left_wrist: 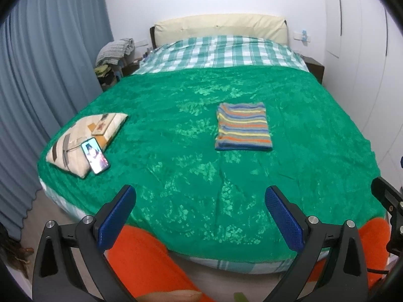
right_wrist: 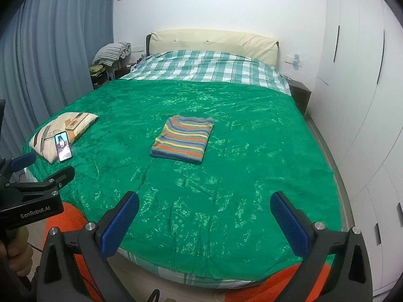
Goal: Fold small clothes
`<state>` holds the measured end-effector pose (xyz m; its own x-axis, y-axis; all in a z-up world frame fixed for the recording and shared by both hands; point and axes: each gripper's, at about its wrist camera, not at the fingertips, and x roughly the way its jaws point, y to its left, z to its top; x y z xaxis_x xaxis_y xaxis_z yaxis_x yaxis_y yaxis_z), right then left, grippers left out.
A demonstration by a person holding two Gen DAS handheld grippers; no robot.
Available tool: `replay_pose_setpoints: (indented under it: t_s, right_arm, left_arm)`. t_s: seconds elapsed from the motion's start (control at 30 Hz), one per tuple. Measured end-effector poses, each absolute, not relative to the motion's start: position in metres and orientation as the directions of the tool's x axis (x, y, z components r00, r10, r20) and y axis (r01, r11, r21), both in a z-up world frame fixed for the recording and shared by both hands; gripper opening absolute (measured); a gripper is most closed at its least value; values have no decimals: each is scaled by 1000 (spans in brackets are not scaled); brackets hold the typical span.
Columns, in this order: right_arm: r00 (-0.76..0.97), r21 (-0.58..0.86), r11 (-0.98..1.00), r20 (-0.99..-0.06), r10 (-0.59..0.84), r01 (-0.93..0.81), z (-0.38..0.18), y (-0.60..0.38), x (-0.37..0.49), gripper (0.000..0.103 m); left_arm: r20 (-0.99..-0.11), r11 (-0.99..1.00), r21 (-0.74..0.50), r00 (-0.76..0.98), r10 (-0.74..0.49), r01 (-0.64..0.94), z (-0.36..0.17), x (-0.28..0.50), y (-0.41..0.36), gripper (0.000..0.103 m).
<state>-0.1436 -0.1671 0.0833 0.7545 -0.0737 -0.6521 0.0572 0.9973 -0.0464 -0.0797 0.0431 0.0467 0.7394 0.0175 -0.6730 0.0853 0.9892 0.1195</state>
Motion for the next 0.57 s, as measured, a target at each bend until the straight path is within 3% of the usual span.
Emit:
replay_pose_setpoints:
  t_s: [0.57]
  right_arm:
    - [749, -42, 998, -659, -70, 57, 82, -170, -141, 102]
  left_arm:
    - [-646, 985, 140, 763, 13, 102, 49, -87, 33, 103]
